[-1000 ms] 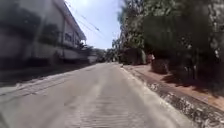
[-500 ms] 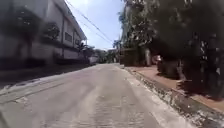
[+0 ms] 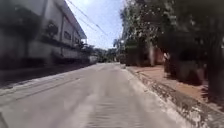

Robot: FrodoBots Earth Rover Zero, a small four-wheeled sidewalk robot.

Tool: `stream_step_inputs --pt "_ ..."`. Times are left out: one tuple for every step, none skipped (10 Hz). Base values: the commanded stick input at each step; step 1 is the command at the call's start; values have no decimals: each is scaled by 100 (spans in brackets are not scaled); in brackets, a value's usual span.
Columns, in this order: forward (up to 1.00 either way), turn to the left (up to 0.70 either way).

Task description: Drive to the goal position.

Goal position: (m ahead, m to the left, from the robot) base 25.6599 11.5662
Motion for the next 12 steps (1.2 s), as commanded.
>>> stream_step_inputs --pt "100 15" --pt "100 14" --pt "100 6" --pt "100 4" --pt "100 6" --pt "100 7" --pt "100 9" --pt "100 10" --pt "100 13" --pt "100 18" --pt "100 15" --pt "100 11"
